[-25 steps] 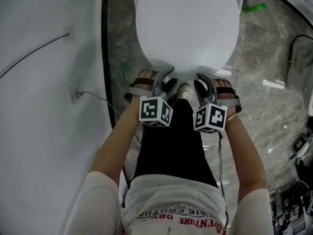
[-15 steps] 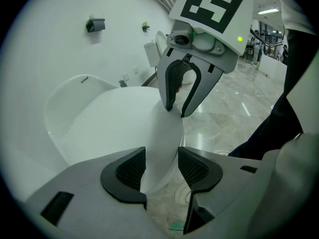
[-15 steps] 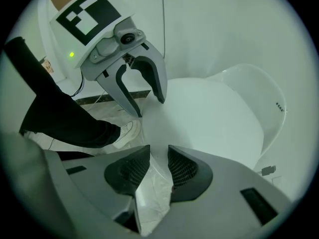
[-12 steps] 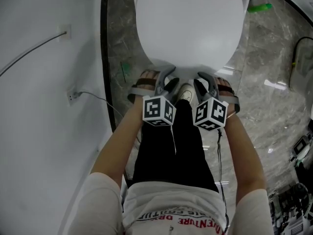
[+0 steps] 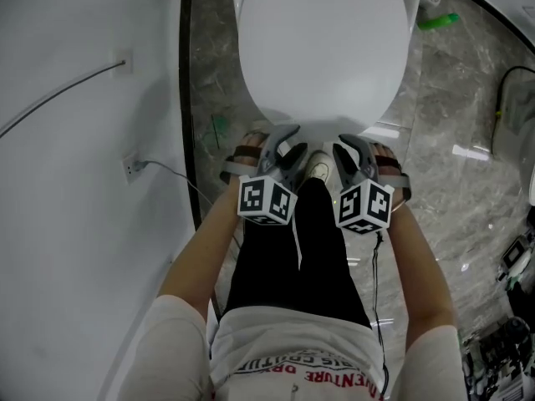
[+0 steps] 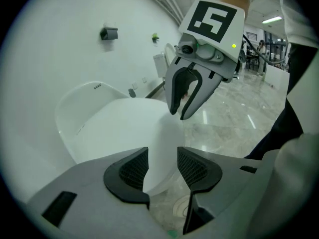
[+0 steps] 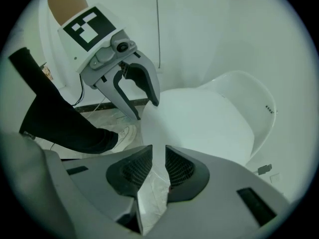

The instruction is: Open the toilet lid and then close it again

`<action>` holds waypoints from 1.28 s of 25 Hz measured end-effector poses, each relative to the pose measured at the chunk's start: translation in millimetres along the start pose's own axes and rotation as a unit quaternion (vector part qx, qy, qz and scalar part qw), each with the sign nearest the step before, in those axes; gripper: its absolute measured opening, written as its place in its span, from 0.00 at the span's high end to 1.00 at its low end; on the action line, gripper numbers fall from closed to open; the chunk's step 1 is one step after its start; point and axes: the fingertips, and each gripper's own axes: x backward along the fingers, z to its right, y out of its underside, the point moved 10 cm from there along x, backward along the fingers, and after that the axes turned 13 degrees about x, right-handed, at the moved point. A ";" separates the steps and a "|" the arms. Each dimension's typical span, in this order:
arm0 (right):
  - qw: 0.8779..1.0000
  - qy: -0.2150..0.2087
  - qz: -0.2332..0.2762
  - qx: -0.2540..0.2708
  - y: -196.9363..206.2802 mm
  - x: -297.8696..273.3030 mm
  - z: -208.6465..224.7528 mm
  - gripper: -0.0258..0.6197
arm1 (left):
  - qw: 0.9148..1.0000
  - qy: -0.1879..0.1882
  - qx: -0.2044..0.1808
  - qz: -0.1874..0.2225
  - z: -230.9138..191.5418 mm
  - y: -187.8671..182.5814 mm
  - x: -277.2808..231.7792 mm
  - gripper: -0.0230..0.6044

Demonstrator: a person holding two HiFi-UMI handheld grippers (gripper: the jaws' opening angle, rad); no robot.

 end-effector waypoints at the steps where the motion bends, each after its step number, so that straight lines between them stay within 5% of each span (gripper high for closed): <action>1: 1.000 0.007 0.008 -0.008 -3.6 14.5 3.4 0.85 | 1.000 -0.003 0.010 0.010 0.3 -6.8 11.2 0.66; 9: 0.990 0.082 0.063 -0.093 -44.0 137.3 71.8 0.92 | 0.987 -0.081 0.108 0.086 -58.7 -107.9 89.5 0.90; 22: 0.964 0.205 0.091 -0.140 -99.8 320.8 155.3 0.93 | 0.971 -0.093 0.117 0.185 -89.7 -257.4 235.5 0.95; 26: 0.958 0.216 0.106 -0.156 -116.6 362.2 154.7 0.94 | 0.959 -0.095 0.143 0.225 -89.0 -285.8 279.8 0.95; 32: 0.943 0.245 0.141 -0.174 -141.5 422.8 159.0 0.94 | 0.929 -0.109 0.181 0.302 -93.8 -335.1 352.2 0.95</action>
